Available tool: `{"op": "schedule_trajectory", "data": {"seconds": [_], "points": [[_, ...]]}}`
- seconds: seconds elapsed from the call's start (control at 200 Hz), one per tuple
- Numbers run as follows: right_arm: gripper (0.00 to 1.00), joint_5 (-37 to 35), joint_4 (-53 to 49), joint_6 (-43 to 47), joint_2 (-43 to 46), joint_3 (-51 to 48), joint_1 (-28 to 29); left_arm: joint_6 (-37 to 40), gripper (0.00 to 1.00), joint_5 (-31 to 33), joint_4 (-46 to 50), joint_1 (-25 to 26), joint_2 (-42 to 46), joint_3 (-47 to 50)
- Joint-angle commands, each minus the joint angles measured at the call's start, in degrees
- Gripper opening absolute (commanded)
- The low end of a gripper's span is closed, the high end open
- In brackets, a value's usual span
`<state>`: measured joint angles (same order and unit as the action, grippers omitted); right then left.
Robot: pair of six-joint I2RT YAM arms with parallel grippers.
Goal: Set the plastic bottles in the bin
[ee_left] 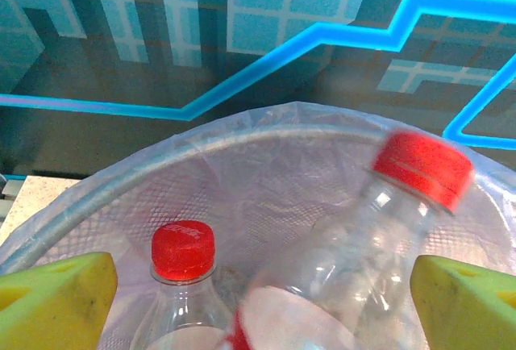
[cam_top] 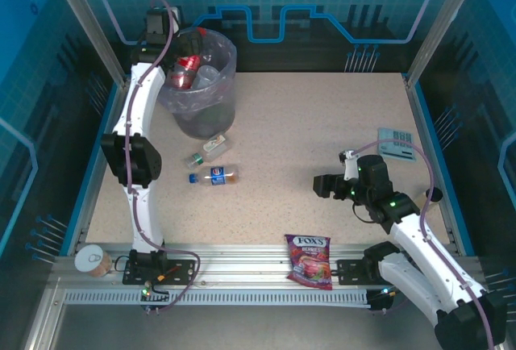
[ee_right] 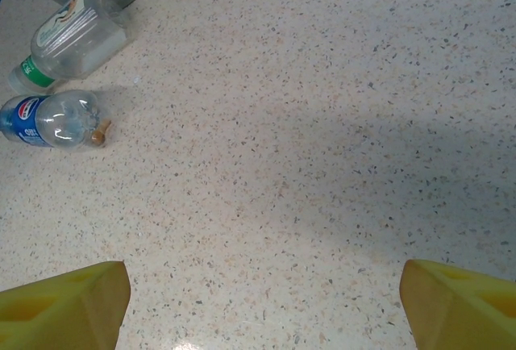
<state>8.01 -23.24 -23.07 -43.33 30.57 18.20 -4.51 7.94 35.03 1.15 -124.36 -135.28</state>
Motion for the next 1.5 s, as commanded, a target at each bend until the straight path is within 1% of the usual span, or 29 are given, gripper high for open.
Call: {"op": "schedule_trajectory", "data": {"seconds": [0.0,0.175,0.375,0.58,0.68,0.825,0.916,1.036,1.116,1.216,1.271,1.341,1.421,1.491], "points": [[0.88,0.75,0.99,-0.46,-0.16,-0.77,-0.88,0.19,0.95,-1.52,1.19,0.93,3.96,-3.75],[0.88,0.93,-0.16,-0.33,0.08,0.86,-0.89,0.65,0.95,-2.05,1.73,1.93,6.50,-3.73],[0.88,0.80,-2.04,0.56,0.64,2.07,-0.90,2.02,0.95,-1.55,3.72,4.40,10.20,-3.24],[0.88,2.05,-0.72,1.12,-0.86,2.01,-0.88,3.99,0.96,-0.23,5.09,6.30,18.70,3.67],[0.88,2.85,1.21,1.25,-1.94,2.14,-0.82,3.84,0.96,0.68,4.79,6.58,25.47,11.58],[0.88,3.85,2.67,3.10,-4.69,3.32,-0.69,0.99,0.96,1.29,2.30,6.58,37.58,28.37],[0.88,3.79,3.41,4.74,-6.52,4.28,-0.45,-2.98,0.96,1.25,1.54,6.59,45.45,38.77],[0.87,3.78,4.34,6.08,-8.77,5.84,-0.27,-10.73,0.96,0.02,0.77,6.54,56.18,52.43],[0.87,3.68,4.74,6.61,-9.85,6.81,-0.06,-15.89,0.96,-0.67,0.73,6.57,62.79,59.15],[0.87,3.47,5.70,7.28,-11.17,7.28,0.02,-19.43,0.93,-2.14,2.74,6.74,69.87,65.44],[0.87,2.96,6.25,7.59,-12.11,7.32,0.09,-21.11,0.91,-2.27,4.68,7.84,72.10,68.40],[0.87,2.24,6.61,7.86,-13.58,7.86,0.12,-21.90,0.90,-1.82,6.87,11.74,72.31,72.05],[0.87,2.39,7.04,7.80,-15.01,8.75,0.13,-22.16,0.92,0.30,7.16,17.65,69.40,76.04],[0.87,2.84,7.38,7.54,-15.58,9.39,0.12,-22.79,0.94,1.36,6.89,21.25,65.36,78.05]]}}
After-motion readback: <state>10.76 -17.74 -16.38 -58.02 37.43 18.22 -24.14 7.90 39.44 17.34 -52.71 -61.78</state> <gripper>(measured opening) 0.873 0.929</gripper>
